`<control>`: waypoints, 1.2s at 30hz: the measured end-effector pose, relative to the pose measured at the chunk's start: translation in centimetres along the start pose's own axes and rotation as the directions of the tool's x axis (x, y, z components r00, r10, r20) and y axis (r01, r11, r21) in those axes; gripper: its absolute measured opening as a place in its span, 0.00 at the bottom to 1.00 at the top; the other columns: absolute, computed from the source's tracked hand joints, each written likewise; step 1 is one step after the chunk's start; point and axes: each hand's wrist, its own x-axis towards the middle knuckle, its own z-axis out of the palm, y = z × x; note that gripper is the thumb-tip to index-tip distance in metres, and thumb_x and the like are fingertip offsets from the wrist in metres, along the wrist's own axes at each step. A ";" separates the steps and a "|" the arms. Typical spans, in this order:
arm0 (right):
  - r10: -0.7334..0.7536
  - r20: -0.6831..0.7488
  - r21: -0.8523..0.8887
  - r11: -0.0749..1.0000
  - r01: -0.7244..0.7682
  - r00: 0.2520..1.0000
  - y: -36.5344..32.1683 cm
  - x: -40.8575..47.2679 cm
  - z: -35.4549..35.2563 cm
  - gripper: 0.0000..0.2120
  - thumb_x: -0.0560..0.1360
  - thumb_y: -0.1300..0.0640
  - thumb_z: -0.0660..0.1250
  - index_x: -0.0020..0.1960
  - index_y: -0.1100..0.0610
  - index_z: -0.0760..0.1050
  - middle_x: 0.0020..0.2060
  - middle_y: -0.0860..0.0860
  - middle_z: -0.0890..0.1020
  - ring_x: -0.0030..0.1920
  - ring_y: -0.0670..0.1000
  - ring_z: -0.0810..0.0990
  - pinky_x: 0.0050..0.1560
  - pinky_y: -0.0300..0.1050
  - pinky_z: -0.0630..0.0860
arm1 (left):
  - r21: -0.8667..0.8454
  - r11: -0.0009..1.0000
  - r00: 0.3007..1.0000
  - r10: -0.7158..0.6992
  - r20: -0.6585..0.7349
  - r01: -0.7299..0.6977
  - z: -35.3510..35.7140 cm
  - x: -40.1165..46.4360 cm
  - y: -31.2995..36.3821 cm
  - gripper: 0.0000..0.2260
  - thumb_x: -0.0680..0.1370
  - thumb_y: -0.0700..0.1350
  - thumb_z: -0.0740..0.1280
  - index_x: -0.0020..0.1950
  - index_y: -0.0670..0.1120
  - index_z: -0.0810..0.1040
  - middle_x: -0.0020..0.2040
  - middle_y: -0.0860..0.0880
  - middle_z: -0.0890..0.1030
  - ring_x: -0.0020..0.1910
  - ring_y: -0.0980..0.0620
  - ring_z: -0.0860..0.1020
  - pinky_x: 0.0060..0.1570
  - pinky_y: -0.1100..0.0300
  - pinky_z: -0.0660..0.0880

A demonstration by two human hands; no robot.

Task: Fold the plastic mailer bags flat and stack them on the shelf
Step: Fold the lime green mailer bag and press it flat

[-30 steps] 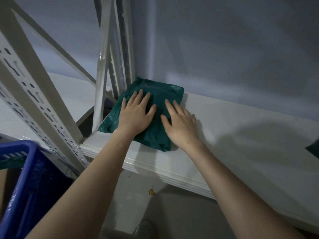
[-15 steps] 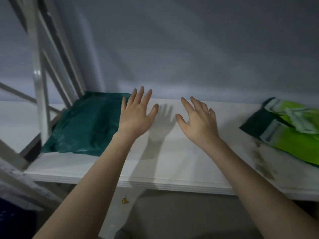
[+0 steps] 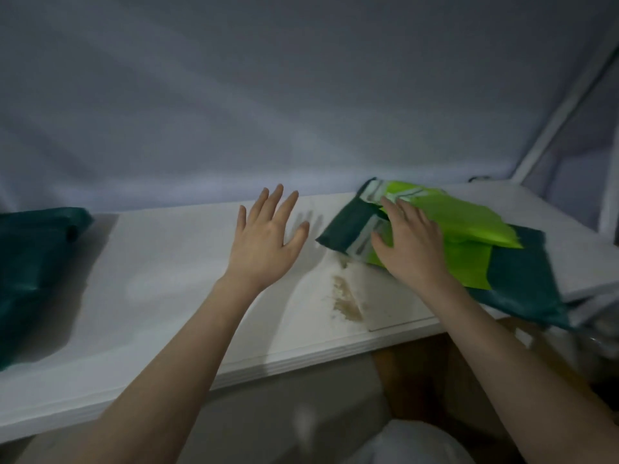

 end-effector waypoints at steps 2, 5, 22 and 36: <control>0.039 0.001 -0.026 0.999 -0.039 0.999 3.0 -0.2 -0.4 0.28 0.78 0.49 0.58 0.75 0.53 0.57 0.73 0.54 0.63 0.72 0.56 0.61 0.69 0.58 0.62 | -0.025 0.999 0.999 0.028 0.022 -0.027 1.8 1.2 2.2 0.25 0.81 0.56 0.52 0.76 0.53 0.53 0.78 0.52 0.50 0.77 0.52 0.45 0.74 0.49 0.42; 0.101 0.002 -0.058 0.993 -0.100 0.995 7.0 -0.1 -0.6 0.29 0.77 0.51 0.61 0.75 0.55 0.57 0.72 0.55 0.64 0.71 0.56 0.62 0.69 0.58 0.62 | -0.071 0.995 0.995 0.080 0.056 -0.075 4.5 2.6 5.3 0.25 0.81 0.56 0.53 0.76 0.53 0.54 0.78 0.52 0.51 0.77 0.52 0.46 0.73 0.49 0.43; 0.158 -0.044 -0.103 0.981 -0.162 0.986 14.3 5.1 4.2 0.24 0.76 0.53 0.64 0.70 0.56 0.65 0.68 0.53 0.71 0.69 0.54 0.67 0.70 0.56 0.60 | -0.094 0.986 0.966 0.157 0.208 -0.140 14.5 6.3 8.2 0.30 0.74 0.61 0.47 0.76 0.54 0.56 0.77 0.54 0.53 0.76 0.53 0.50 0.74 0.50 0.51; -0.109 -0.545 -0.019 0.993 0.118 0.831 7.4 3.1 -0.8 0.20 0.68 0.59 0.67 0.60 0.59 0.76 0.53 0.55 0.82 0.51 0.57 0.81 0.52 0.48 0.72 | -0.735 0.618 0.947 -0.054 0.316 0.281 6.5 5.4 10.3 0.20 0.82 0.54 0.49 0.67 0.47 0.71 0.65 0.53 0.74 0.64 0.56 0.71 0.59 0.66 0.64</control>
